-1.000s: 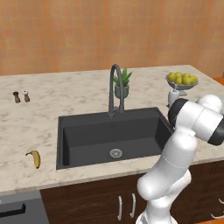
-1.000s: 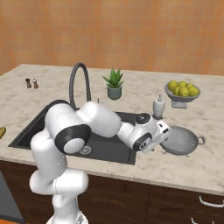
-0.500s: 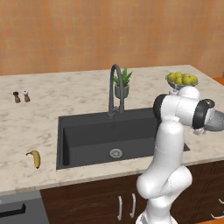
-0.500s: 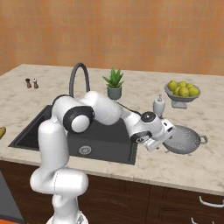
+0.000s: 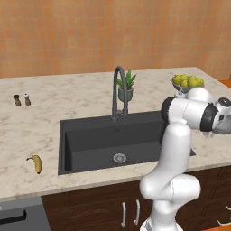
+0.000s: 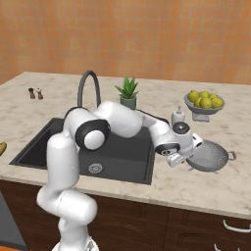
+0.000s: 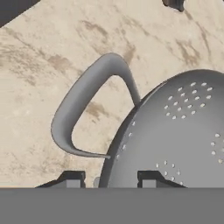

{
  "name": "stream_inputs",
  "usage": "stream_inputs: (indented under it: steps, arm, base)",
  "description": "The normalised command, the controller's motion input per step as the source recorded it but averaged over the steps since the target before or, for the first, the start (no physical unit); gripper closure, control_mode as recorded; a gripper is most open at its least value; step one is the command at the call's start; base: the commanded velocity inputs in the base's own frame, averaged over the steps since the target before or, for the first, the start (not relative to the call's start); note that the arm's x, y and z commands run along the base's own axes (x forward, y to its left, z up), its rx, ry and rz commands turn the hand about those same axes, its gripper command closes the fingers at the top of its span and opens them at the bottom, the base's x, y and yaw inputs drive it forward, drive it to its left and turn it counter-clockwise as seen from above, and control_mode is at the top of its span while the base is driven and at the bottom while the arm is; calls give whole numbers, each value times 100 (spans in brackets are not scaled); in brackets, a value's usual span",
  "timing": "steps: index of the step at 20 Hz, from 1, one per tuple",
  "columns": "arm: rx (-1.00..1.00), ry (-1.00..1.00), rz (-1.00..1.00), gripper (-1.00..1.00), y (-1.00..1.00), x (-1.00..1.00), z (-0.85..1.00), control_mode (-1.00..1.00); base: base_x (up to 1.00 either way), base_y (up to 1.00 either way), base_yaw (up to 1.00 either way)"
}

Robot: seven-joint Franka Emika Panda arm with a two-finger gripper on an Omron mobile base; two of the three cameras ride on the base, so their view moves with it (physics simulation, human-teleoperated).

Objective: Put the colander in the sink, put the banana in the colander, and turn on the sink faucet and pour water over the colander.

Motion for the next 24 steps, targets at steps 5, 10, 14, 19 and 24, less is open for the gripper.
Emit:
stream_inputs:
  steps: [5,10,14,19,24]
  arm:
    - [6,-8,22,100,64,-26,0,-100]
    - [0,-16,36,100,100,-41,5,-100]
    - [0,-16,48,100,100,-51,19,-100]
    - [0,-5,62,100,91,-26,38,-100]
    - [0,0,62,100,71,-1,56,-100]
  base:
    - [0,0,0]
    - [0,0,0]
    - [0,0,0]
    - [0,0,0]
    - [0,0,0]
